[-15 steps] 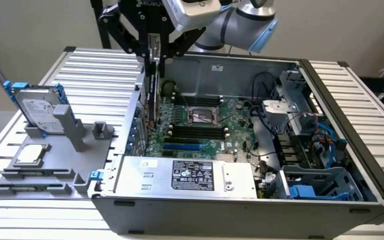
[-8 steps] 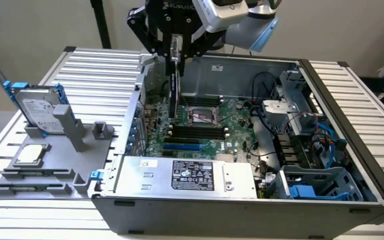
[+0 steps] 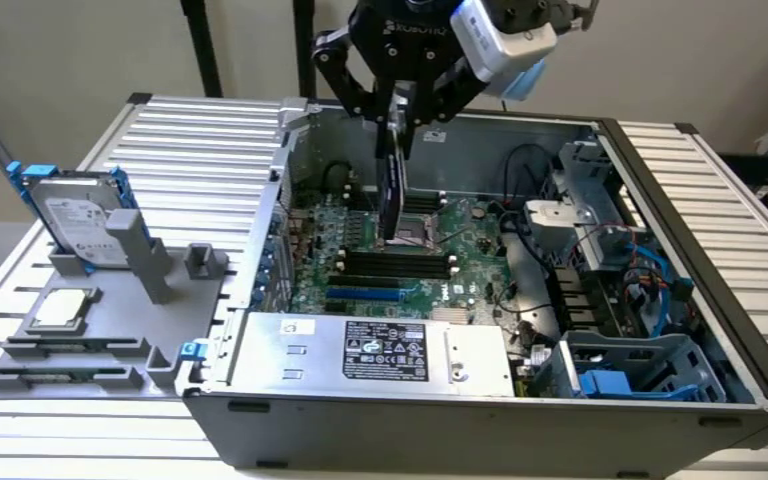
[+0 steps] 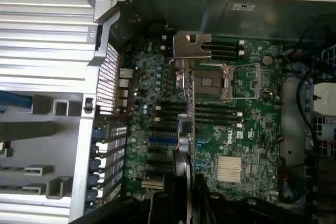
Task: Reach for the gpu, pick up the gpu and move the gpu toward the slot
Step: 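Pick up the gpu and move the gpu toward the slot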
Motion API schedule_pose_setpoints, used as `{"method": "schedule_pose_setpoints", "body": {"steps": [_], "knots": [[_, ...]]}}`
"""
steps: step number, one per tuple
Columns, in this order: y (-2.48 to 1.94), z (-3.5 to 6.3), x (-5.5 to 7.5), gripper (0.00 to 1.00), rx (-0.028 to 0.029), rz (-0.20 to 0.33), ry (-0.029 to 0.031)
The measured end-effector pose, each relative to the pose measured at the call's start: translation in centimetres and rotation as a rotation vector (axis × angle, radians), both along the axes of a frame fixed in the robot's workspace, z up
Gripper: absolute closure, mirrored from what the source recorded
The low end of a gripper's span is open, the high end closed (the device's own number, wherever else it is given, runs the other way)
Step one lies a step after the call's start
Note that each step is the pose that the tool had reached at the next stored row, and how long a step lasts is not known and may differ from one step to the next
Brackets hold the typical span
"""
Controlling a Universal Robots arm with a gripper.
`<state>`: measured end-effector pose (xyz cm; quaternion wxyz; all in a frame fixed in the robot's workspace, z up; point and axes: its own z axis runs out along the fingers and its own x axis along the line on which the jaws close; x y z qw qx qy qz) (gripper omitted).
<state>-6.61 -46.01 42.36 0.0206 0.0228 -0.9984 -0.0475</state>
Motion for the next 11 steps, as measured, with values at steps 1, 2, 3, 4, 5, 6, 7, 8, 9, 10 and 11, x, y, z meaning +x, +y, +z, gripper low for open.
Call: {"method": "schedule_pose_setpoints", "body": {"steps": [1, 2, 3, 4, 5, 6, 7, 8, 9, 10, 11], "knots": [[0.06, -0.17, 0.5, 0.74, 0.0000, -0.001, 0.0000], [0.10, -0.32, 0.8, 0.74, 0.0001, -0.002, 0.0000], [0.15, -0.46, 1.2, 0.74, 0.0000, -0.003, 0.0000], [0.20, -0.60, 1.6, 0.74, 0.0001, -0.005, -0.0001], [0.25, -0.72, 1.9, 0.74, 0.0000, -0.006, 0.0000], [0.31, -0.82, 2.2, 0.74, 0.0000, -0.009, 0.0000], [0.36, -0.91, 2.4, 0.74, 0.0000, -0.011, 0.0000], [0.42, -1.00, 2.6, 0.74, 0.0001, -0.013, 0.0000], [0.48, -1.05, 2.8, 0.74, 0.0000, -0.016, 0.0000], [0.58, -1.10, 3.0, 0.74, 0.0001, -0.019, 0.0000], [0.67, -1.10, 3.1, 0.74, -0.0002, -0.020, 0.0000]]}}
